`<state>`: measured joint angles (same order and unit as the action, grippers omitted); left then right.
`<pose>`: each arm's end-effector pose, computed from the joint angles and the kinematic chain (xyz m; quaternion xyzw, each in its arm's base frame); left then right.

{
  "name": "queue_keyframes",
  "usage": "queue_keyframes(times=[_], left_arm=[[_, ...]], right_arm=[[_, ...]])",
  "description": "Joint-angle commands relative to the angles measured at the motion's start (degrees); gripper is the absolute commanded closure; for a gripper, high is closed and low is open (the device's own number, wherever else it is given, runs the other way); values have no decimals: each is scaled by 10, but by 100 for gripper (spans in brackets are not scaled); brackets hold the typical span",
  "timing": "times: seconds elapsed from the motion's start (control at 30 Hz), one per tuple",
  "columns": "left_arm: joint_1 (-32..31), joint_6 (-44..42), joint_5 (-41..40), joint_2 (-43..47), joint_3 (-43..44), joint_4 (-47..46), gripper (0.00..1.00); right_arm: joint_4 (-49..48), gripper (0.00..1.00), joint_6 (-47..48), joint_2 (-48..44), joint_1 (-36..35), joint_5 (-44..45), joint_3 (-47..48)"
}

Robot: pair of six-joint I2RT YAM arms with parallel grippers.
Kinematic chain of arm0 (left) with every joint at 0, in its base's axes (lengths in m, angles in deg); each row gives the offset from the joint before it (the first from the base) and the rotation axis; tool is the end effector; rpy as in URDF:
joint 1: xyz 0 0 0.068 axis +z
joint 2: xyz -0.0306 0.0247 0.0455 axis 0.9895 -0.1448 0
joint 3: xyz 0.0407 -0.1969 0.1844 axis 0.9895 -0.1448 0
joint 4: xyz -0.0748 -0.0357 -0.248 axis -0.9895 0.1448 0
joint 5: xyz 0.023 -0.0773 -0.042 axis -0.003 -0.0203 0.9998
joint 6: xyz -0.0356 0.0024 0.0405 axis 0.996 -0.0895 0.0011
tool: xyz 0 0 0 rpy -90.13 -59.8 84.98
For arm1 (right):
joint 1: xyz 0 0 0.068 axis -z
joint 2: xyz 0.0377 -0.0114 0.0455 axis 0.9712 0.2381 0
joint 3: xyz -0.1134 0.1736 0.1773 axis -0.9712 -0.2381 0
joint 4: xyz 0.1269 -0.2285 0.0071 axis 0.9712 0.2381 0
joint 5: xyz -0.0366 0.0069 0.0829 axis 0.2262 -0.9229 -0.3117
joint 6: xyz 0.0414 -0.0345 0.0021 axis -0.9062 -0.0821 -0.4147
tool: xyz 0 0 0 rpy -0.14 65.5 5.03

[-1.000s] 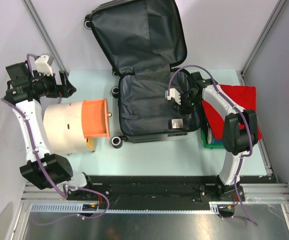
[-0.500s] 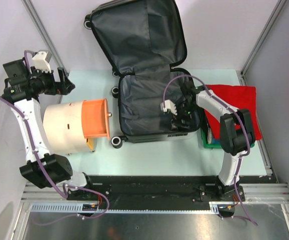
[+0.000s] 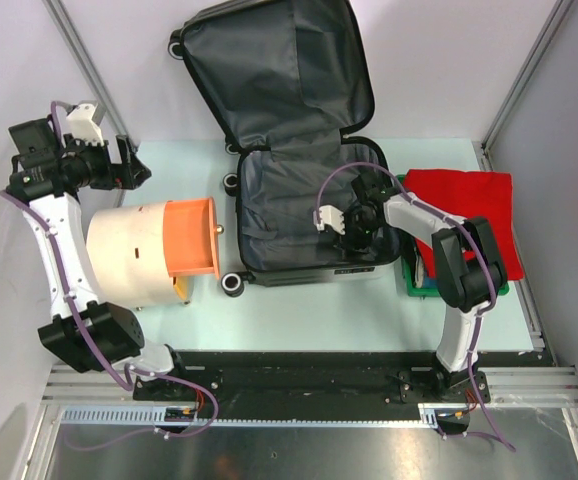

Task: Open, take out, and arrange the luggage

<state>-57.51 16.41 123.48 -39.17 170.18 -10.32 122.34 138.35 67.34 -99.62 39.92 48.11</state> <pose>0.2722 0.0988 0.4412 0.0704 0.8597 -0.1253 0.4901 0.3480 0.1665 0.1861 -0.7171 0.6431 0.1247 0.2379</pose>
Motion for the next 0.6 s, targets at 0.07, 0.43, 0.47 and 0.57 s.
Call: queue_keyframes(times=[0.07,0.43,0.47,0.57], left_arm=[[-4,11,17,-5,18,-5,2],[-11,-15,18,-19,104,-5,0],[-10,-17,17,-21,115,-5,0],[-25,-43,20,-28,161,-5,0]], right_arm=[[-76,77,9,-29,17,22,-4],[-7,84,-315,2,56,-145,247],[-7,87,-353,11,61,-166,269],[-40,88,-505,28,64,-203,324]])
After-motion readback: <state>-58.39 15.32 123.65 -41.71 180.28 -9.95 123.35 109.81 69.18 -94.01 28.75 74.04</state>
